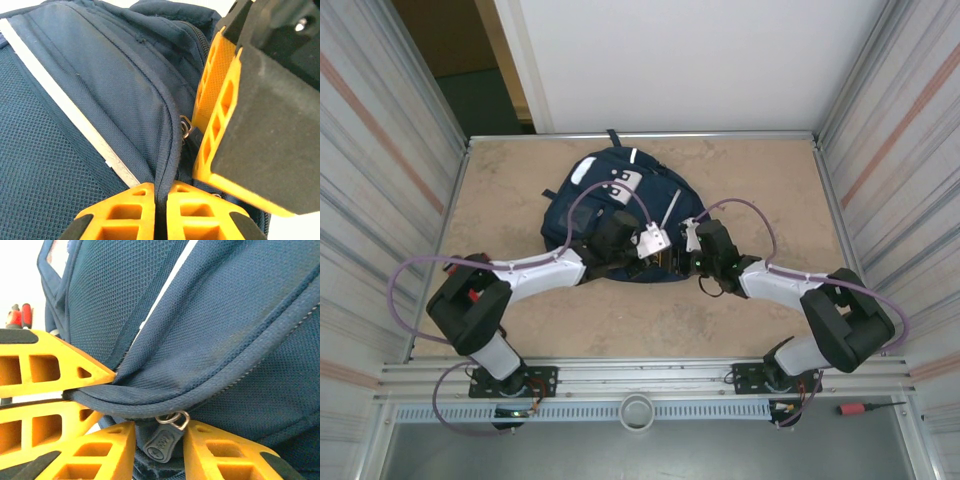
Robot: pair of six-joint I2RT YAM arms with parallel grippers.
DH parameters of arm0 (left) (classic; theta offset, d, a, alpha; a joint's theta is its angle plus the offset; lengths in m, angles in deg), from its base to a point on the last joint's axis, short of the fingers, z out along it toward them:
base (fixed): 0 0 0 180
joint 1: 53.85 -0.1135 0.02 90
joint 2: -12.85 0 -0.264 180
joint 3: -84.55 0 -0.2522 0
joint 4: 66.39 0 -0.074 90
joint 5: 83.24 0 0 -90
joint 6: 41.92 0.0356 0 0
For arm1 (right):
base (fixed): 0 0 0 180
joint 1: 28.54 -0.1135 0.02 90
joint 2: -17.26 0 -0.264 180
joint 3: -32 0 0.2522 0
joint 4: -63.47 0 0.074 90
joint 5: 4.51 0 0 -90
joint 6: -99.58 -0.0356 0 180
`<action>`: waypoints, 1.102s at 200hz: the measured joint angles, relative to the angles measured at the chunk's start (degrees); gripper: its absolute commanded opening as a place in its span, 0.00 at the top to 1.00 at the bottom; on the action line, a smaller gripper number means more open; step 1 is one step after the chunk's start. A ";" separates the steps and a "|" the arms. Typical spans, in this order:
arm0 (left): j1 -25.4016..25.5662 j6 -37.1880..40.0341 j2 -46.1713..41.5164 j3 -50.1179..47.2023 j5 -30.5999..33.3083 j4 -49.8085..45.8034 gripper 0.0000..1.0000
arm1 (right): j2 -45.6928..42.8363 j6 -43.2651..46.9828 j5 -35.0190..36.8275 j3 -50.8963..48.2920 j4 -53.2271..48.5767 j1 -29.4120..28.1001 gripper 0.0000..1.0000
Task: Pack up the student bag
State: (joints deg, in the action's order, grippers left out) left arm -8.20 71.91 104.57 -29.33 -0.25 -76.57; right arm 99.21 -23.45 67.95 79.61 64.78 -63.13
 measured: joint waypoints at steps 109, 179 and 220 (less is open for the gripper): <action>-4.44 -1.57 -6.56 -5.49 -6.08 4.72 1.00 | -2.91 2.86 -2.69 2.32 -2.62 2.27 1.00; -5.95 -1.18 -9.31 -9.14 -7.15 6.95 1.00 | -2.23 9.70 -4.96 6.47 -10.56 6.14 1.00; -7.04 -1.36 -10.56 -10.05 -7.56 7.21 1.00 | 0.37 12.76 -4.72 11.06 -15.98 8.09 1.00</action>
State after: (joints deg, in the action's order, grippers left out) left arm -15.24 70.56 94.01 -39.38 -7.81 -69.36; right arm 99.58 -10.69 63.23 90.67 48.80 -55.04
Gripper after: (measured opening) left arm 0.088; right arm 0.055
